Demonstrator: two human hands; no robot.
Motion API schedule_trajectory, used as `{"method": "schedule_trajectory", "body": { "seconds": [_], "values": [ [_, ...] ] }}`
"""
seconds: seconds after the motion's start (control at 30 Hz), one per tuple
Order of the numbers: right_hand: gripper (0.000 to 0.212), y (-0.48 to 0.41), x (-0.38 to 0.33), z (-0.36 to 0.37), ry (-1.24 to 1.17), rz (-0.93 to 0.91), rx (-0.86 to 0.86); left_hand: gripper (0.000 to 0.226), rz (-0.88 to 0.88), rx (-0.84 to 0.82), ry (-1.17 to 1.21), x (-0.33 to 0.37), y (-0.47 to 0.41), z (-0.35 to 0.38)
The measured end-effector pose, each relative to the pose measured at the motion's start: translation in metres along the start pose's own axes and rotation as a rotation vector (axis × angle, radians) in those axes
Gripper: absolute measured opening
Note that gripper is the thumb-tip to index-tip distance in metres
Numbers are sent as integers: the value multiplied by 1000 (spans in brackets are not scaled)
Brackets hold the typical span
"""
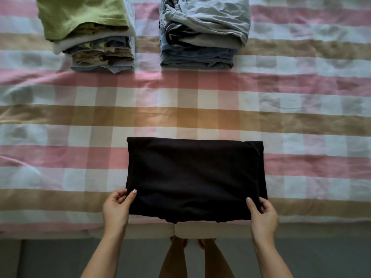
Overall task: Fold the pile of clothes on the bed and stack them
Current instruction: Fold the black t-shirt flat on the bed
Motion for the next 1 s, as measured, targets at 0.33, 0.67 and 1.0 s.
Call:
{"method": "schedule_trajectory", "body": {
  "seconds": [0.33,0.67,1.0],
  "values": [
    [46,-81,-100,29,113,-112,-35,24,6,-128,10,85,-69,40],
    [32,-100,-103,32,158,-151,154,29,242,230,-133,95,-75,44],
    [22,-115,-146,51,121,-327,110,18,462,197,-240,137,-78,64]
  ]
}}
Point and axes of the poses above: each hand's wrist, its own y-axis away from the middle knuckle, its own z-axis out of the palm, x = y × z, the point moved 5 cm from there along -y, towards the middle knuckle, and after that the axes turned 1 degree about -z, right-handed, at the moved point
